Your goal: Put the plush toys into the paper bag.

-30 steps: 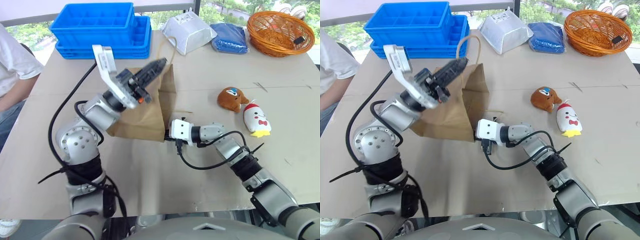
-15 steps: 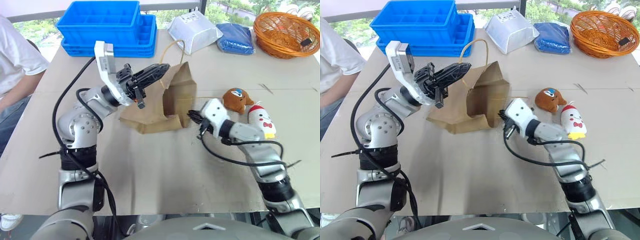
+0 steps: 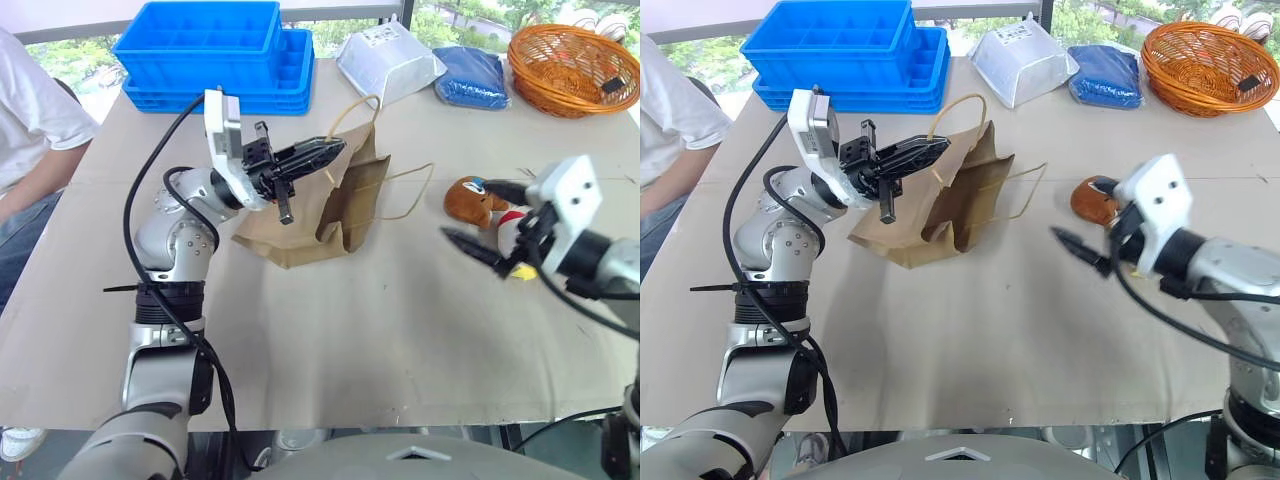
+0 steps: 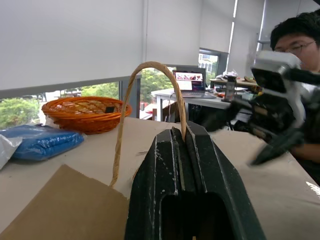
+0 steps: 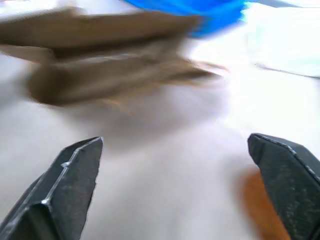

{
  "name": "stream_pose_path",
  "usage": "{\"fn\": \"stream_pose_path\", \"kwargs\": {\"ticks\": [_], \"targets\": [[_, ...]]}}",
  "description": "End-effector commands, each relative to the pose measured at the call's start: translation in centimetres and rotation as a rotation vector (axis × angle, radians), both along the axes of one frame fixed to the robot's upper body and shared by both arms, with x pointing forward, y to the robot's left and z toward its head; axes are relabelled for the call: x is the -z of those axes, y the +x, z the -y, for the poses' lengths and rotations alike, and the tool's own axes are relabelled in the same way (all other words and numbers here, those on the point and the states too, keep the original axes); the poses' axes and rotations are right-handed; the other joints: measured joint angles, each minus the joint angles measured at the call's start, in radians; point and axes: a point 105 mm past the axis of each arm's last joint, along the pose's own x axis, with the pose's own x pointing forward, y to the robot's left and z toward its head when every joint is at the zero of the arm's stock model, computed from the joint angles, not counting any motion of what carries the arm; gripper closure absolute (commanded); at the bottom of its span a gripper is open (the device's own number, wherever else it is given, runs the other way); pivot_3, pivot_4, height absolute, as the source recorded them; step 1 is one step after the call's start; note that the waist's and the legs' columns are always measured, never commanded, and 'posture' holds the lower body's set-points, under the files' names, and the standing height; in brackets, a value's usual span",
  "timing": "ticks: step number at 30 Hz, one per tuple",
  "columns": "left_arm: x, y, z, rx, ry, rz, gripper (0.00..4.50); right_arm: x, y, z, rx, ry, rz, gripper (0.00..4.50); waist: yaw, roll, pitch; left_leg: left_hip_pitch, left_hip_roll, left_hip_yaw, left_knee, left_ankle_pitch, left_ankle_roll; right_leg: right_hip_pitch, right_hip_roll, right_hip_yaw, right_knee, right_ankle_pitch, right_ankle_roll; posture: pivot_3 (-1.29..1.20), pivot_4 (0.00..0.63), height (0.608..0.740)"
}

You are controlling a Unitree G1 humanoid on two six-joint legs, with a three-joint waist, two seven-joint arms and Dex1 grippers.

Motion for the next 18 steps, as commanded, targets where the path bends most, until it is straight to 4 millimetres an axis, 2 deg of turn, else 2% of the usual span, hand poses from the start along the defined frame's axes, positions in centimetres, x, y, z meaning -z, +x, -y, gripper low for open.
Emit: {"fn": "stream_pose_path", "kwargs": {"ticks": [1,4,7,8,10,12,13,14,16,17,18], "targets": [[-1.0,-0.8,0.7,0.01,-0.008,0.06,4.5,1.2,3.3,2.1,0.088,-0.119,-0.006,0.07,-0.002,-0.001,0.0,0.0,0.0,0.001,0.0,0.0,0.0,0.001,0.0,0.0,0.0,0.0,0.0,0.0,0.15,0.74],[-1.2,-1.1,1.0,0.015,-0.011,0.064,4.5,3.4,6.1,2.9,0.114,-0.155,-0.054,0.07,-0.003,-0.002,0.001,0.001,0.001,0.001,0.0,0.0,0.0,0.001,0.001,0.0,-0.002,0.0,0.0,0.0,0.15,0.74],[-1.6,-1.5,1.2,0.017,-0.018,0.072,4.5,5.6,9.7,3.0,0.143,-0.122,-0.139,0.07,-0.007,-0.001,0.001,0.001,0.002,0.002,0.0,0.0,0.0,0.001,0.002,0.002,-0.002,0.0,0.0,0.0,0.15,0.74],[-1.6,-1.6,1.3,0.016,-0.018,0.074,4.5,6.3,10.3,3.0,0.128,-0.156,-0.156,0.29,-0.005,-0.001,0.002,0.001,0.003,0.002,0.0,0.0,0.0,0.001,0.002,0.002,-0.002,0.0,0.0,0.0,0.15,0.74],[-1.7,-1.7,1.3,0.011,-0.016,0.078,4.5,7.0,10.8,2.8,0.099,-0.196,-0.172,0.89,0.0,-0.001,0.002,0.0,0.002,0.002,-0.001,0.0,0.0,0.0,0.002,0.002,-0.002,0.0,0.0,0.0,0.15,0.74],[-1.7,-1.8,1.1,-0.006,-0.02,0.081,4.5,7.0,11.1,2.7,0.079,-0.211,-0.154,1.95,0.004,-0.001,0.002,-0.001,0.003,0.0,-0.001,0.001,-0.002,0.001,0.001,0.002,-0.003,0.0,0.0,0.0,0.15,0.74],[-1.8,-1.8,1.0,-0.014,-0.024,0.081,4.5,6.9,11.0,2.5,0.064,-0.211,-0.153,2.23,0.004,-0.001,0.002,-0.001,0.003,0.0,-0.001,0.001,-0.002,0.001,0.001,0.002,-0.003,0.0,0.0,0.0,0.15,0.74],[-1.8,-1.9,0.9,-0.021,-0.027,0.08,4.5,6.8,10.9,2.5,0.053,-0.206,-0.15,2.78,0.004,-0.001,0.002,-0.002,0.003,0.0,-0.001,0.001,-0.002,0.001,0.001,0.002,-0.004,0.0,0.0,0.0,0.15,0.74],[-1.8,-1.9,0.7,-0.036,-0.037,0.074,4.5,6.4,10.6,2.4,0.037,-0.184,-0.133,3.57,0.004,-0.001,0.002,-0.003,0.003,0.0,0.0,0.001,-0.002,0.001,0.0,0.002,-0.006,0.001,0.0,0.0,0.15,0.74],[-1.8,-2.0,0.6,-0.041,-0.041,0.071,4.5,6.0,10.2,2.3,0.02,-0.156,-0.117,3.69,0.004,-0.001,0.002,-0.003,0.003,0.0,0.0,0.001,-0.002,0.001,0.0,0.002,-0.006,0.001,0.0,0.0,0.15,0.74],[-1.7,-1.9,0.5,-0.049,-0.051,0.065,4.5,5.3,9.4,2.4,-0.001,-0.13,-0.088,4.35,0.006,-0.001,0.002,-0.003,0.003,0.0,0.0,0.001,-0.002,0.001,0.0,0.002,-0.008,0.001,0.001,0.0,0.15,0.74]]}}
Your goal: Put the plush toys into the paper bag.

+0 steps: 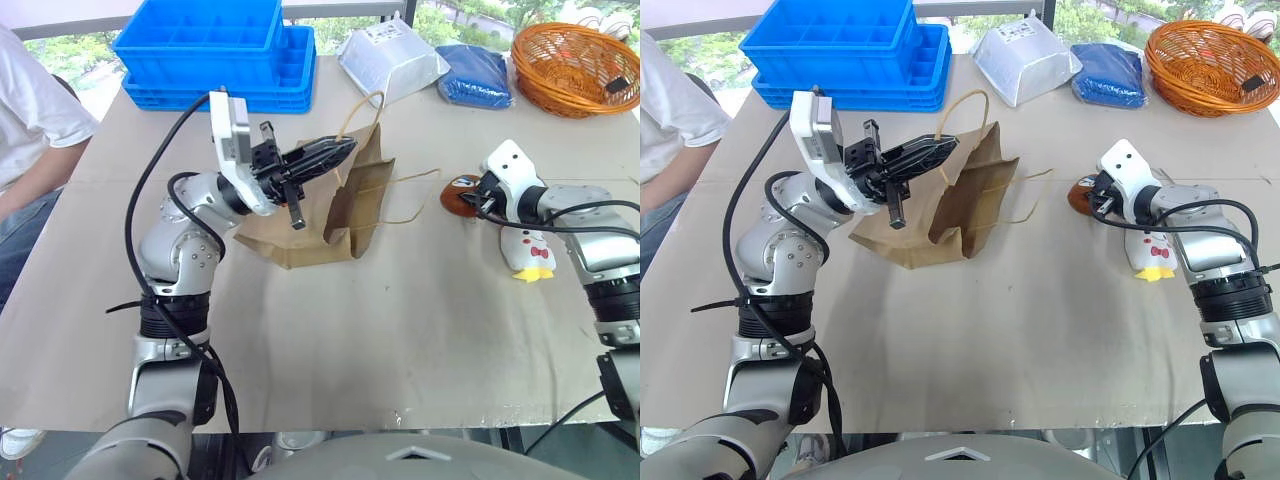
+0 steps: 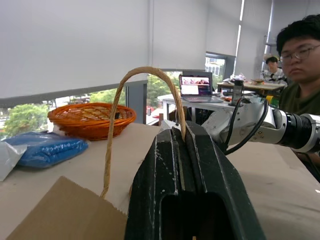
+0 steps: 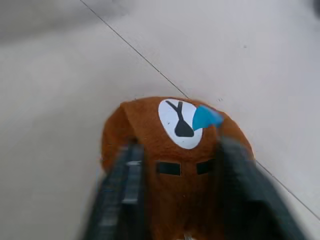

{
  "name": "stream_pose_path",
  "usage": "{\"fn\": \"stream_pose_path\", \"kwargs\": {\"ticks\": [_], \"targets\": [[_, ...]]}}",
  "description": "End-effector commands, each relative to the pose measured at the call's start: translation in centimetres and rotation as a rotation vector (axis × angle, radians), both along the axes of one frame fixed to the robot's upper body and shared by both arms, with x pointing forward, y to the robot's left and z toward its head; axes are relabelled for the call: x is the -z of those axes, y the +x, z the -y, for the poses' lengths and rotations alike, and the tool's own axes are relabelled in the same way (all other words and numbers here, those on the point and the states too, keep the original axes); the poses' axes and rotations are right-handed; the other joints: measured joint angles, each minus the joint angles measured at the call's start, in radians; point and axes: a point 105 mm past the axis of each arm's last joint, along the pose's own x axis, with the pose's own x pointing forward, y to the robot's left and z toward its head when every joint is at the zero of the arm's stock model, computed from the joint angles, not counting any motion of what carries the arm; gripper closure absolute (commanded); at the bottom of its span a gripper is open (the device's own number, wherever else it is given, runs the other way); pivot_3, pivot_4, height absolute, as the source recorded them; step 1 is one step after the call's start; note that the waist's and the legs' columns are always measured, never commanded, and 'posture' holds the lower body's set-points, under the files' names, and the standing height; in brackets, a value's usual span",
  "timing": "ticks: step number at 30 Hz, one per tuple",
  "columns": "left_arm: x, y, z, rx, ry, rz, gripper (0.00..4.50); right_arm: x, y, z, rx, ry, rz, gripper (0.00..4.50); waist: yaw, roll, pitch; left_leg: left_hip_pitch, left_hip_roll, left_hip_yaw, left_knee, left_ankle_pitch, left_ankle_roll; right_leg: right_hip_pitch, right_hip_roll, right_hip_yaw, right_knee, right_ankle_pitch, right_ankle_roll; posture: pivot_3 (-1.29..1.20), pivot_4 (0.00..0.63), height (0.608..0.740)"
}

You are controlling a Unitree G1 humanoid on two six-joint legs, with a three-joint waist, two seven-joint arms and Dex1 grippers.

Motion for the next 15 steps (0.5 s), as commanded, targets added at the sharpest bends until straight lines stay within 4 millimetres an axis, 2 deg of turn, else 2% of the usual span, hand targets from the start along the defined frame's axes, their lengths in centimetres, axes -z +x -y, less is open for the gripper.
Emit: {"fn": "stream_pose_path", "kwargs": {"ticks": [1,6,10,13,14,15], "targets": [[-1.0,-0.6,-0.7,-0.021,-0.037,0.032,4.5,-2.8,-2.3,0.1,-0.088,0.077,0.111,4.46,0.004,0.0,0.0,0.0,0.0,0.0,0.0,0.0,0.0,0.0,0.0,0.0,0.0,0.0,0.0,0.0,0.15,0.74],[-0.9,-0.4,-0.8,-0.021,-0.045,0.023,4.5,-9.3,-6.6,-0.4,-0.162,0.274,0.261,4.48,0.009,0.001,0.001,-0.008,0.0,-0.002,0.002,0.0,0.0,-0.006,-0.001,-0.001,-0.001,0.001,0.002,0.0,0.15,0.74],[-0.9,-0.2,-0.9,-0.019,-0.052,0.015,4.5,-14.8,-9.7,-3.8,-0.323,0.401,0.368,4.48,0.0,0.001,0.001,-0.01,0.0,-0.001,0.003,0.0,0.0,-0.008,-0.001,-0.002,-0.001,0.002,0.003,0.0,0.15,0.74],[-1.0,-0.1,-0.9,-0.009,-0.072,0.005,4.5,-16.4,-10.1,-6.4,-0.394,0.4,0.408,4.48,-0.002,0.001,0.001,-0.009,0.001,-0.001,0.002,0.0,0.0,-0.008,0.0,-0.002,-0.001,0.003,0.002,0.0,0.15,0.74],[-1.1,-0.1,-0.9,-0.007,-0.076,0.003,4.5,-16.4,-9.8,-7.0,-0.398,0.389,0.41,4.48,-0.001,0.001,0.001,-0.009,0.001,-0.002,0.002,0.0,0.0,-0.008,0.001,-0.004,-0.001,0.003,0.002,0.0,0.15,0.74],[-1.2,0.0,-0.8,-0.005,-0.086,0.004,4.5,-15.6,-9.4,-8.5,-0.433,0.362,0.38,4.48,-0.001,0.001,0.001,-0.01,0.001,-0.002,0.002,0.0,0.0,-0.008,0.001,-0.004,-0.001,0.003,0.002,0.0,0.15,0.74]]}}
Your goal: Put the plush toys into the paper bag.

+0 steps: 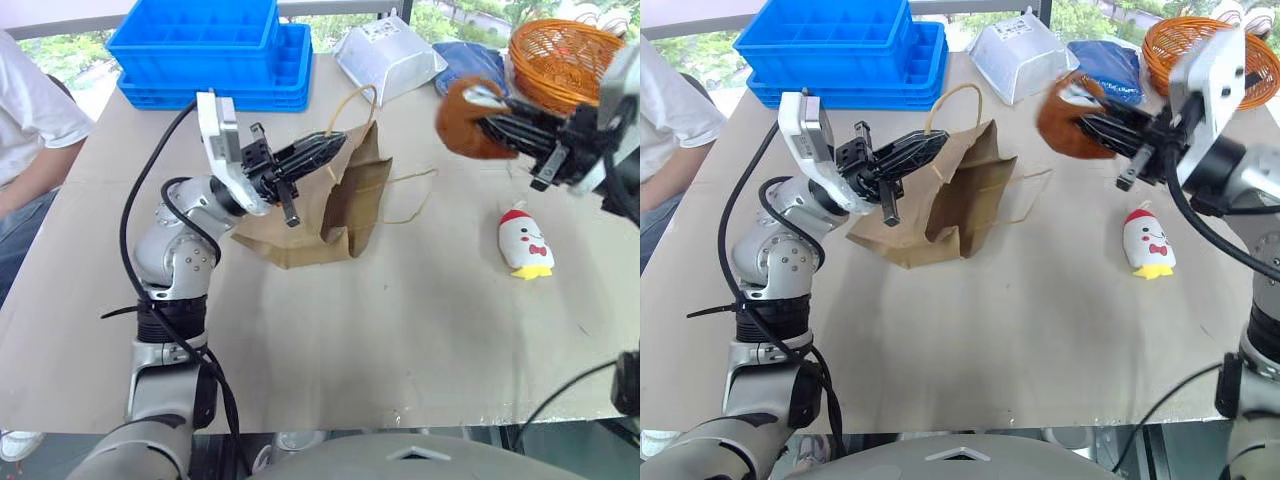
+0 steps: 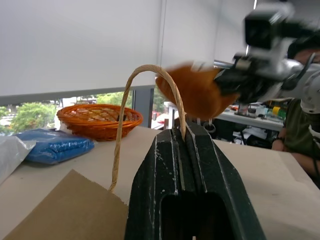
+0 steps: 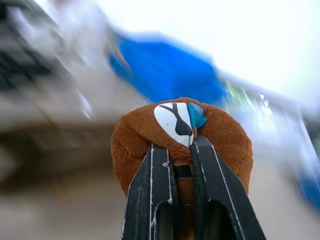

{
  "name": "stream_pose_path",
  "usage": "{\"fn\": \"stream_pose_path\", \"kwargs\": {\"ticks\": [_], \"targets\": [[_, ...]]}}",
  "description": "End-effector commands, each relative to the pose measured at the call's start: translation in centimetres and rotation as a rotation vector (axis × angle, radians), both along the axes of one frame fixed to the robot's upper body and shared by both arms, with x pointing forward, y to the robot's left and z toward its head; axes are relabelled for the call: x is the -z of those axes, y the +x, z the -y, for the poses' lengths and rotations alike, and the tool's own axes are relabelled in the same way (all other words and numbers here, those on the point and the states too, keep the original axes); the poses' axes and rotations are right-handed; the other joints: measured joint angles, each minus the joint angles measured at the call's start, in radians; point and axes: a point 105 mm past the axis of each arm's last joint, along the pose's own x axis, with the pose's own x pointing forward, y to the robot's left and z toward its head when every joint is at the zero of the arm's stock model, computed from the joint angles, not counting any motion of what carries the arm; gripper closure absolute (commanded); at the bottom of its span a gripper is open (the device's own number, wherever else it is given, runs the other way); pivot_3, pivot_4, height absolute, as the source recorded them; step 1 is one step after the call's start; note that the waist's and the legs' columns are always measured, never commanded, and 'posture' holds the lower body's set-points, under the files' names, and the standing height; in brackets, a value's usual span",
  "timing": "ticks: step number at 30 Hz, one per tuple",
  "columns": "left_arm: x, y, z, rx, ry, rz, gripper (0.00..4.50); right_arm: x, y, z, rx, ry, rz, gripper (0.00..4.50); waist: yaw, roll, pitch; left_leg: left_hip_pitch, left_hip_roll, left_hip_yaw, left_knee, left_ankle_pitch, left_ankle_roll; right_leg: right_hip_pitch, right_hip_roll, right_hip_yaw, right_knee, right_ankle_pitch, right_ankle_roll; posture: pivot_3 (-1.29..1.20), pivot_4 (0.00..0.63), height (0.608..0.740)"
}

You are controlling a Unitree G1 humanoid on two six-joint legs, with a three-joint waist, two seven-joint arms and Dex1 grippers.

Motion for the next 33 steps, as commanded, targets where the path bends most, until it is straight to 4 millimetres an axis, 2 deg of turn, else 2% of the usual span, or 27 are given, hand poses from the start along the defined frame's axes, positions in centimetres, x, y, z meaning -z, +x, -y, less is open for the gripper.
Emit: {"fn": "stream_pose_path", "kwargs": {"ticks": [1,3,5,8,10,14,15,17,20,25,29,31,32,33], "targets": [[-1.5,-0.1,-0.2,0.01,-0.048,0.037,4.5,1.8,1.2,-3.4,-0.043,-0.09,-0.02,4.48,0.0,0.0,0.0,0.0,0.0,0.0,0.0,0.0,0.0,0.0,0.0,-0.001,0.0,0.0,0.0,0.0,0.15,0.74],[-1.9,0.0,-0.2,0.004,-0.065,0.046,4.5,5.0,2.1,-4.7,-0.055,-0.215,-0.058,4.48,0.001,0.0,0.0,0.0,-0.001,0.001,0.0,0.0,0.0,0.0,-0.001,0.0,0.0,0.0,0.0,0.0,0.15,0.74],[-2.2,0.0,-0.3,-0.004,-0.075,0.053,4.5,6.8,2.4,-5.3,-0.077,-0.252,-0.082,4.48,0.006,0.0,0.0,-0.001,-0.003,0.0,0.001,0.0,0.0,0.0,-0.002,-0.002,0.0,0.0,0.0,0.0,0.15,0.74],[-2.1,-0.4,-0.2,0.004,-0.071,0.047,4.5,8.3,3.0,-7.0,-0.139,-0.311,-0.061,4.48,0.004,0.0,0.0,-0.004,-0.004,0.0,0.001,0.0,0.0,-0.003,-0.004,-0.002,0.0,0.0,0.0,0.0,0.15,0.74],[-1.5,-0.7,0.2,0.015,-0.057,0.038,4.5,8.8,3.1,-9.8,-0.235,-0.373,-0.005,4.48,-0.007,0.0,0.0,-0.004,-0.005,0.002,0.001,0.0,0.0,-0.004,-0.005,-0.002,0.0,0.0,0.001,0.0,0.15,0.74],[-1.2,-1.0,0.8,0.028,-0.053,0.03,4.5,10.1,2.1,-13.1,-0.42,-0.44,-0.013,4.48,-0.014,0.0,0.0,-0.003,-0.003,0.001,0.0,0.001,-0.001,-0.005,-0.003,-0.003,0.002,0.001,0.001,0.0,0.15,0.74],[-1.1,-1.1,0.8,0.03,-0.051,0.028,4.5,10.3,1.7,-13.6,-0.464,-0.442,-0.021,3.83,-0.013,0.0,0.0,-0.003,-0.003,0.0,0.0,0.001,-0.001,-0.005,-0.003,-0.004,0.003,0.001,0.001,0.0,0.15,0.74],[-0.7,-1.3,0.8,0.027,-0.046,0.023,4.5,10.6,2.1,-13.5,-0.455,-0.477,0.023,3.12,-0.005,0.0,0.0,-0.004,-0.003,-0.001,0.0,0.001,-0.001,-0.005,-0.004,-0.005,0.003,0.001,0.001,0.0,0.15,0.74],[-0.6,-1.4,0.6,0.014,-0.046,0.019,4.5,9.7,2.6,-12.1,-0.404,-0.454,0.057,1.82,0.003,0.0,0.0,-0.004,-0.006,-0.001,0.001,0.001,-0.001,-0.006,-0.007,-0.005,0.003,0.001,0.001,0.0,0.15,0.74],[-0.1,-1.5,0.3,-0.007,-0.049,0.007,4.5,6.3,1.1,-7.6,-0.311,-0.286,-0.008,1.82,0.014,0.0,0.0,-0.006,-0.007,-0.002,0.001,0.001,-0.001,-0.005,-0.009,-0.006,0.002,0.001,0.001,0.0,0.15,0.74],[0.1,-1.4,0.3,-0.01,-0.05,0.002,4.5,4.2,0.5,-3.9,-0.158,-0.161,-0.059,1.82,0.014,0.0,0.0,-0.006,-0.005,-0.002,0.001,0.001,-0.001,-0.006,-0.01,-0.006,0.001,0.001,0.001,0.0,0.15,0.74],[0.2,-1.4,0.3,-0.009,-0.05,0.002,4.5,3.8,0.6,-1.6,-0.054,-0.11,-0.105,1.82,0.014,0.0,0.0,-0.005,-0.004,-0.002,0.001,0.001,-0.001,-0.005,-0.01,-0.006,0.002,0.001,0.001,0.0,0.15,0.74],[0.2,-1.4,0.3,-0.008,-0.05,0.002,4.5,4.1,0.8,0.2,0.023,-0.111,-0.143,1.82,0.016,0.0,0.0,-0.005,-0.004,-0.002,0.001,0.001,-0.001,-0.005,-0.009,-0.006,0.002,0.001,0.001,0.0,0.15,0.74],[0.2,-1.3,0.4,-0.005,-0.05,0.004,4.5,5.1,0.9,2.4,0.117,-0.139,-0.185,1.56,0.02,0.0,0.0,-0.005,-0.005,-0.001,0.001,0.001,-0.001,-0.005,-0.009,-0.006,0.003,0.001,0.001,0.0,0.15,0.74]]}}
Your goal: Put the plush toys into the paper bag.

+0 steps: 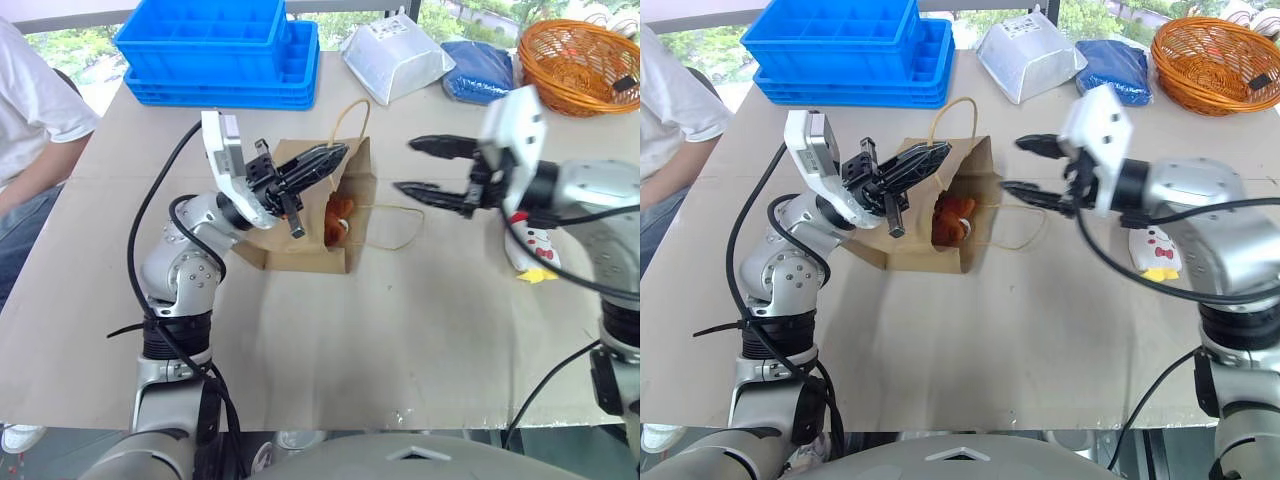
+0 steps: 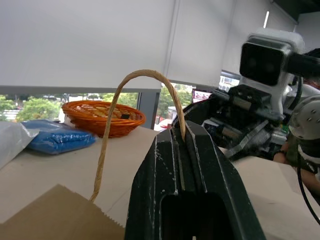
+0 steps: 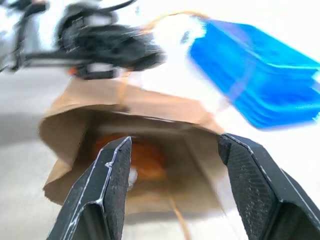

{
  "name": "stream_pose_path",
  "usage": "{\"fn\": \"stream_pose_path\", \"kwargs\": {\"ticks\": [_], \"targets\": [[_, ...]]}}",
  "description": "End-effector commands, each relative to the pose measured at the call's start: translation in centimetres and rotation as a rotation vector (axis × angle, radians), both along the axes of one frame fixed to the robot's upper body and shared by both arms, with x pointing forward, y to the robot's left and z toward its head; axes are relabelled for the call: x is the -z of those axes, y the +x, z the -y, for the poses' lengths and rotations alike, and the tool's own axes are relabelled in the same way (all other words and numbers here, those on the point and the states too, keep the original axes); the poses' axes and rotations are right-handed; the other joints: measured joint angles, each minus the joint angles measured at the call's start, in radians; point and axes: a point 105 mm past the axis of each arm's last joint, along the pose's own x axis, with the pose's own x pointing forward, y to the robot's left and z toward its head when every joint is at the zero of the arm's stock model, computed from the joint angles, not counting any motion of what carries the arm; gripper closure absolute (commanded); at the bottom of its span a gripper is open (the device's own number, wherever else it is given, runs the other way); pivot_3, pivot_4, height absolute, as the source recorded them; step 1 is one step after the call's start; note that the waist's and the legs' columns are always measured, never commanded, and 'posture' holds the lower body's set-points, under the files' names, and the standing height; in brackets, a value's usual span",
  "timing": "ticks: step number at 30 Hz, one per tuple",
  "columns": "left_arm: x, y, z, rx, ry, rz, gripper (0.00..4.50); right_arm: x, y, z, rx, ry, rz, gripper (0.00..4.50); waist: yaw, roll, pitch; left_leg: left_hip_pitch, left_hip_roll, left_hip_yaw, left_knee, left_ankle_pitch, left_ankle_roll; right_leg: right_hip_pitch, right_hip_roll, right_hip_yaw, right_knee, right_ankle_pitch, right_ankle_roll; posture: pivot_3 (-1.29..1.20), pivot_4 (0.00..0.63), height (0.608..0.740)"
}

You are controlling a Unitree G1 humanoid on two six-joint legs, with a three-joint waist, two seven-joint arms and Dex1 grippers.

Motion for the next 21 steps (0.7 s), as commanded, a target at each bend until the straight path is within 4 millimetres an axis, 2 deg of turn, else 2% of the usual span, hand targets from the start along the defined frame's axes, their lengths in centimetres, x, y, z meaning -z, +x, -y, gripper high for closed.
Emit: {"fn": "stream_pose_path", "kwargs": {"ticks": [1,2,4,7,9,11,13,15,18,19,21], "targets": [[-1.0,-0.5,0.0,0.01,-0.011,0.059,4.5,0.9,-0.3,6.1,0.264,-0.059,-0.058,1.28,0.011,0.0,0.0,0.0,0.0,0.0,0.0,0.0,0.0,0.0,0.0,0.0,0.0,0.0,0.0,0.0,0.15,0.74],[-1.1,-0.5,0.1,0.012,-0.012,0.061,4.5,2.1,-0.4,8.4,0.367,-0.113,-0.086,1.01,0.019,-0.001,-0.001,0.0,-0.001,0.0,0.0,0.0,0.0,0.001,0.001,0.0,-0.001,0.0,0.0,0.0,0.15,0.74],[-1.1,-0.4,0.1,0.014,-0.013,0.063,4.5,4.6,-0.5,12.1,0.551,-0.198,-0.148,0.06,0.02,-0.001,-0.001,0.0,-0.001,0.001,0.001,-0.001,0.002,0.002,0.001,-0.001,-0.002,0.0,0.0,0.0,0.15,0.74],[-1.1,-0.3,0.3,0.017,-0.014,0.064,4.5,9.0,-1.2,15.2,0.676,-0.282,-0.288,0.06,0.011,-0.001,-0.001,0.0,-0.002,0.004,0.001,-0.001,0.003,0.002,0.001,0.002,-0.002,0.0,0.0,0.0,0.15,0.74],[-1.0,-0.3,0.4,0.021,-0.014,0.064,4.5,11.5,-1.0,16.5,0.754,-0.281,-0.375,0.06,0.003,-0.001,-0.001,0.003,-0.001,0.005,0.001,-0.001,0.003,0.004,0.002,0.003,-0.002,0.0,0.0,0.0,0.15,0.74],[-1.0,-0.3,0.5,0.024,-0.012,0.064,4.5,13.6,-1.0,16.9,0.788,-0.285,-0.456,0.06,-0.005,-0.001,-0.001,0.006,0.0,0.007,0.001,-0.001,0.003,0.006,0.004,0.005,-0.002,0.0,0.0,0.0,0.15,0.74],[-1.1,-0.4,0.4,0.022,-0.01,0.068,4.5,14.7,-0.9,17.4,0.822,-0.297,-0.497,0.6,-0.009,-0.001,-0.001,0.007,0.001,0.007,0.001,-0.003,0.005,0.007,0.005,0.006,-0.002,0.0,0.0,0.0,0.15,0.74],[-1.2,-0.4,0.2,0.015,-0.007,0.071,4.5,15.0,-0.8,17.5,0.832,-0.309,-0.496,1.36,-0.012,0.0,-0.002,0.008,0.001,0.007,0.001,-0.003,0.006,0.007,0.006,0.006,-0.002,0.0,0.0,0.0,0.15,0.74],[-1.1,-0.4,0.0,0.008,-0.005,0.071,4.5,14.0,-0.5,17.3,0.821,-0.277,-0.46,2.87,-0.011,0.0,-0.002,0.009,0.001,0.006,0.002,-0.003,0.006,0.009,0.006,0.006,-0.002,0.0,0.0,0.0,0.15,0.74],[-1.1,-0.4,0.0,0.007,-0.005,0.071,4.5,13.7,-0.5,17.2,0.813,-0.276,-0.445,3.21,-0.01,0.0,-0.002,0.009,0.001,0.006,0.002,-0.003,0.006,0.009,0.006,0.006,-0.003,0.0,0.001,0.0,0.15,0.74],[-1.1,-0.5,0.0,0.005,-0.01,0.069,4.5,11.8,-0.5,16.0,0.741,-0.215,-0.379,4.37,-0.007,0.0,-0.002,0.008,0.001,0.006,0.002,-0.001,0.003,0.009,0.006,0.006,-0.003,0.0,0.001,0.0,0.15,0.74]]}}
